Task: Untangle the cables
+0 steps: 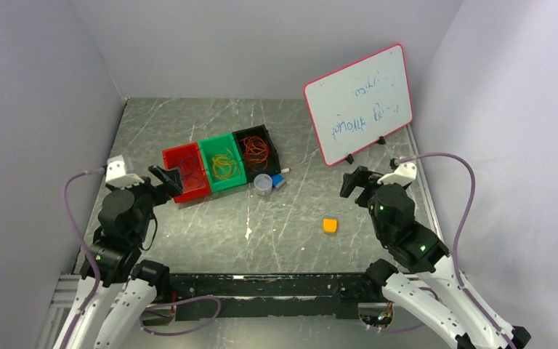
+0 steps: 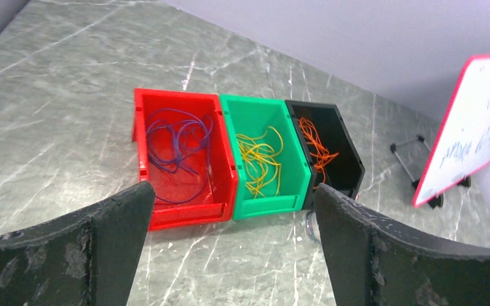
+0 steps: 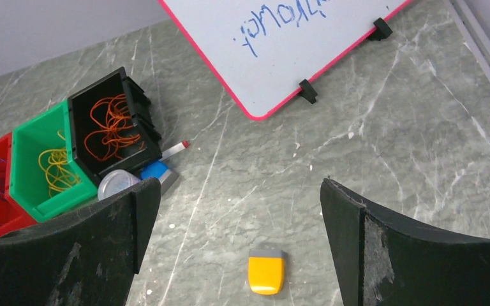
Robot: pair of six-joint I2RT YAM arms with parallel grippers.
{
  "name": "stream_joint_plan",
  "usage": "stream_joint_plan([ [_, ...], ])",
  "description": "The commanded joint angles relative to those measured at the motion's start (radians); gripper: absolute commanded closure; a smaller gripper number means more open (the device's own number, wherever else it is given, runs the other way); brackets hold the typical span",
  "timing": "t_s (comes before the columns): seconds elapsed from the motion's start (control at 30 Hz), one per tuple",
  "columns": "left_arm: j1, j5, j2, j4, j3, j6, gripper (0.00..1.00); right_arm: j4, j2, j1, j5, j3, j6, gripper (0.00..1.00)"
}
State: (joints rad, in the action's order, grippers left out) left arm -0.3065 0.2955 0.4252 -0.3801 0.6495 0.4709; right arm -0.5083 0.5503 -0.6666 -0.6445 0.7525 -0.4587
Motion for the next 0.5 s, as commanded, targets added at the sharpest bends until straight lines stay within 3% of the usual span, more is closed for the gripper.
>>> stream_joint_plan([
  [0.0, 0.004, 0.154, -0.095, -0.089, -0.01, 0.082, 0.0, -0.035, -0.073, 0.005, -0.055, -0.035, -0.044, 0.0],
  [0.47, 0.004, 0.221, -0.175, -0.173, -0.008, 0.117, 0.01, 0.008, -0.178, 0.005, -0.036, -0.107, -0.006, 0.0],
])
